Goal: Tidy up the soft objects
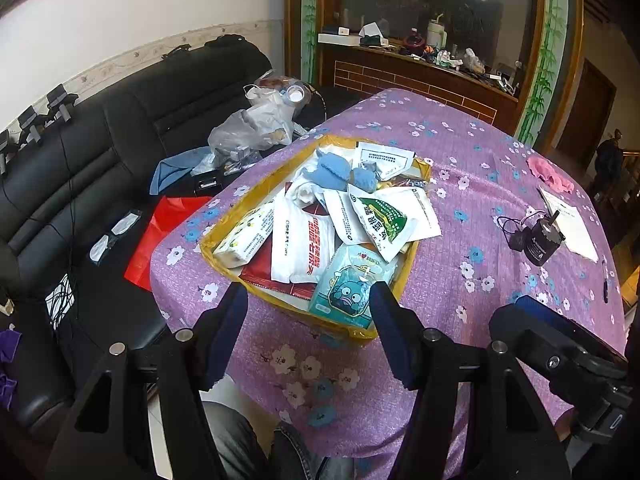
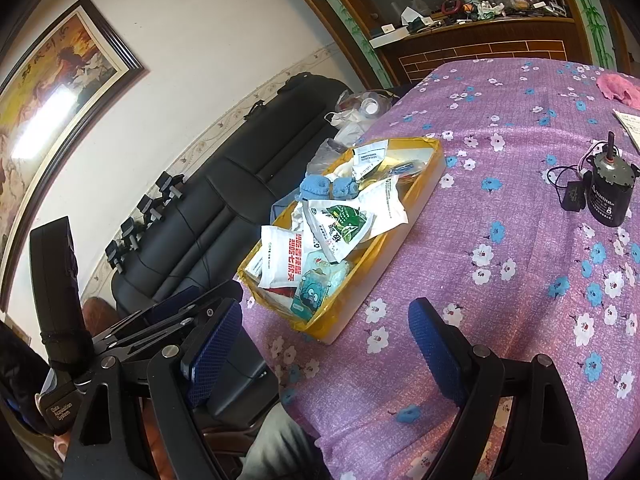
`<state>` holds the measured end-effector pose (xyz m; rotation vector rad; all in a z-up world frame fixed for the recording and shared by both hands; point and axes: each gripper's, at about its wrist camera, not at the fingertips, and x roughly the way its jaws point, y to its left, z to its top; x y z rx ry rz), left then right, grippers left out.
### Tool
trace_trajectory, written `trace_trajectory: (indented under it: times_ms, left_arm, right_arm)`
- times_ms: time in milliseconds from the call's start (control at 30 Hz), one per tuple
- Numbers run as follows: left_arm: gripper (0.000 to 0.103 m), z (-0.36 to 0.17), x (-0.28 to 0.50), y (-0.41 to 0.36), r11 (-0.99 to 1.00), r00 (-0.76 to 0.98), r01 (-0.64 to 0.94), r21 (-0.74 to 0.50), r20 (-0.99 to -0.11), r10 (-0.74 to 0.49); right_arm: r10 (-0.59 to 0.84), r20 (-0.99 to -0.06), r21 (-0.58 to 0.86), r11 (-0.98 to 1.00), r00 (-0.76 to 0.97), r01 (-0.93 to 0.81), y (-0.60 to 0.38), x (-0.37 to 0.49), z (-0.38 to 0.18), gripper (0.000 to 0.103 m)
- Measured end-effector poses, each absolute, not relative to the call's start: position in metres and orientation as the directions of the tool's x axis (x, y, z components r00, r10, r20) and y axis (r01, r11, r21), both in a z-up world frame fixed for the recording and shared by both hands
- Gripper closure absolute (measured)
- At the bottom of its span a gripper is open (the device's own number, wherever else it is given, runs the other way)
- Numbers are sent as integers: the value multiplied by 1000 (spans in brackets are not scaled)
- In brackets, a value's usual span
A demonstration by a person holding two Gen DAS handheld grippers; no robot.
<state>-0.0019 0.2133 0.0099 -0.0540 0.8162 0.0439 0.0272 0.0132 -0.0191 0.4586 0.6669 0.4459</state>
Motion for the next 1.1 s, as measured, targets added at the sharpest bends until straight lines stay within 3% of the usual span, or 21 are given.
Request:
trace_trajectory:
  times_ms: [767, 1100]
  left_arm:
    - [40, 1, -1, 212, 998, 682, -60, -22, -731, 25]
    - [40, -5, 17, 228, 997, 666, -65, -34, -746, 18]
  right_arm:
    - [532, -484, 529, 810, 694, -253, 11, 29, -19, 16]
    - [482, -504, 455, 854, 717, -254, 22, 43, -11, 16]
